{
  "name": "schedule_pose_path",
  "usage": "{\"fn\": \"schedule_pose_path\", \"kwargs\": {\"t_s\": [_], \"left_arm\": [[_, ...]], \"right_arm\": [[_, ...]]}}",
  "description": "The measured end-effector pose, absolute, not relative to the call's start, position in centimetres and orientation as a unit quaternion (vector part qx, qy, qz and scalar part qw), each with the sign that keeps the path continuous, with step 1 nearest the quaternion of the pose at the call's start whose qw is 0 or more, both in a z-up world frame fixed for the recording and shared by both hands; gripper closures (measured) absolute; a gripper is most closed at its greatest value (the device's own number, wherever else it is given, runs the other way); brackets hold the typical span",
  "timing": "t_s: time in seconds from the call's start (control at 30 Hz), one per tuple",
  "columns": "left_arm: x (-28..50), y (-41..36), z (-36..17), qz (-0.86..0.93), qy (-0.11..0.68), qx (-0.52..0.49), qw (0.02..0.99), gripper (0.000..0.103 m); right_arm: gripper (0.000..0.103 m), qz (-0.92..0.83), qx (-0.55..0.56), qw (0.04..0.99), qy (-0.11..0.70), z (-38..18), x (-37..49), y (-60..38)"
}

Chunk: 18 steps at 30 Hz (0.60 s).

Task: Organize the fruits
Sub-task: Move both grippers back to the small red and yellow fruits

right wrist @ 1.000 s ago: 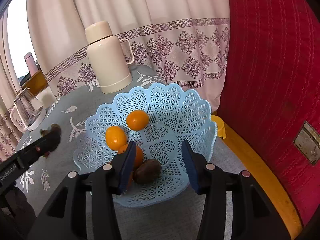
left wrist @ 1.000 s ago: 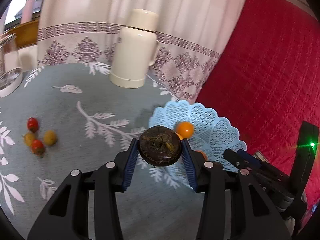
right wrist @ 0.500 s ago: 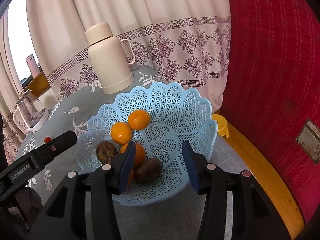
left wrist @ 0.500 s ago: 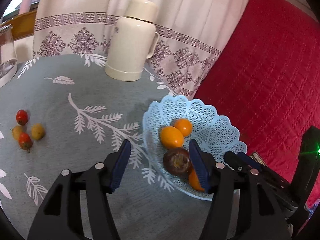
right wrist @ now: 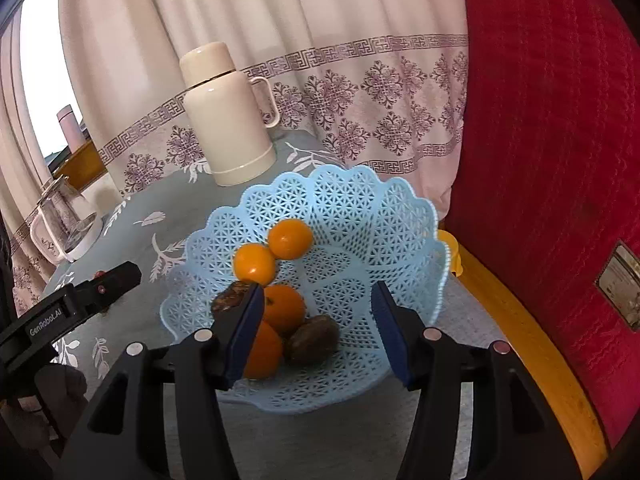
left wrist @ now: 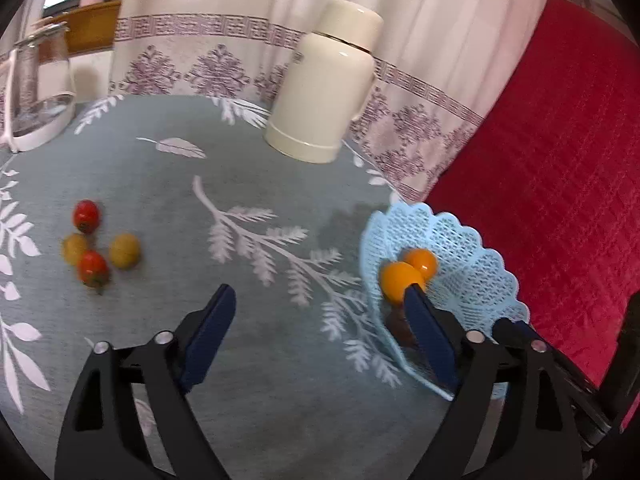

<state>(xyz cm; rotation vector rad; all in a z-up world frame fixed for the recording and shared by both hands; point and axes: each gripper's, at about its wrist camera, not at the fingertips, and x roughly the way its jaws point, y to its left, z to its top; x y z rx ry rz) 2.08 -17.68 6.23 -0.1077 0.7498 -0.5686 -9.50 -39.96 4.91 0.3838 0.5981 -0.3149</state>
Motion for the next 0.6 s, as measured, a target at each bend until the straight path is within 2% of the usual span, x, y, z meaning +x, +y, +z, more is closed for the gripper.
{"fn": "schedule_pose_path", "kwargs": {"t_s": [0.6], "left_arm": [[5.7, -9.8, 7.1, -0.176, 0.350, -0.078, 0.917, 0.011]], "right_arm": [[0.045, -0.095, 0.165, 0.939, 0.285, 6.3, -8.1, -35.8]]}}
